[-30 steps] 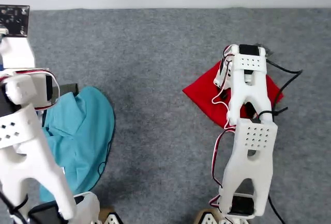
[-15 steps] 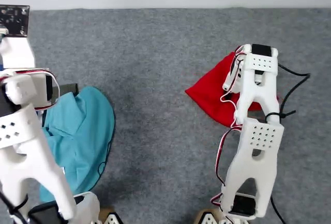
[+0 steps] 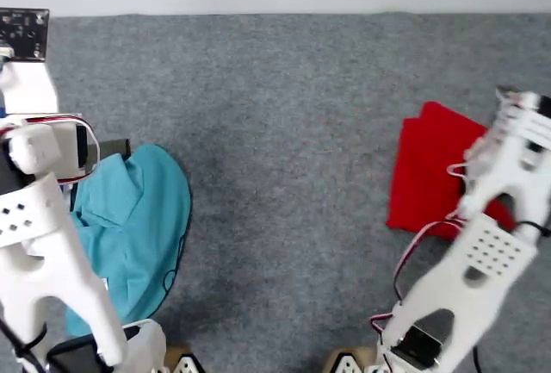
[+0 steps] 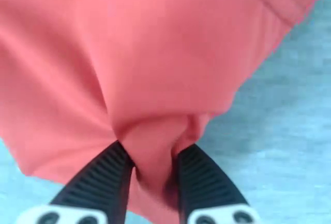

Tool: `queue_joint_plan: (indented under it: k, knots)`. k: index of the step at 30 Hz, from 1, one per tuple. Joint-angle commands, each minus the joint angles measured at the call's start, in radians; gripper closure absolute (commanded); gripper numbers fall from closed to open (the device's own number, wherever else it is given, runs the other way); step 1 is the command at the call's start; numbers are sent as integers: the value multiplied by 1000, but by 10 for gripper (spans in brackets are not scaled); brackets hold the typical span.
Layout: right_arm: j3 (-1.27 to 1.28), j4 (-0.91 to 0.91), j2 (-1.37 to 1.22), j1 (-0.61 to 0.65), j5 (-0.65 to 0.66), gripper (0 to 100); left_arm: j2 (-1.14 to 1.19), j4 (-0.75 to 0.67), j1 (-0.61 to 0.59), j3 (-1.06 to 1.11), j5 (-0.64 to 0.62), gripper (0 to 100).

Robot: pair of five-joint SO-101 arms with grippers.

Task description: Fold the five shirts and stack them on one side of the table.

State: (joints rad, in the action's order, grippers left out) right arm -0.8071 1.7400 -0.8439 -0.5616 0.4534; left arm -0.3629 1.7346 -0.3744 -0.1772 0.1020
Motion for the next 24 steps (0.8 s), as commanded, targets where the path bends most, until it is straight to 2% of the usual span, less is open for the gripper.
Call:
queue_joint_plan:
  k: [1, 5, 10, 13, 15, 18, 21, 24]
  knots:
    - [-32, -61, 79, -124, 144, 990, -32, 18, 3, -5, 5, 995]
    - [-31, -133, 74, -202, 221, 990, -32, 18, 3, -5, 5, 995]
    - [-32, -147, 47, -213, 245, 972, -32, 18, 3, -5, 5, 995]
    - [-49, -76, 62, -205, 230, 850, -32, 18, 3, -5, 5, 995]
    - [-95, -15, 87, -205, 158, 774, -32, 18, 3, -5, 5, 995]
    - [-172, 61, 137, -188, 87, 720, -32, 18, 3, -5, 5, 995]
    - [-181, 56, 223, -162, 69, 760, -32, 18, 3, -5, 5, 995]
    - [-180, 56, 280, -93, 38, 872, -32, 18, 3, -4, 5, 995]
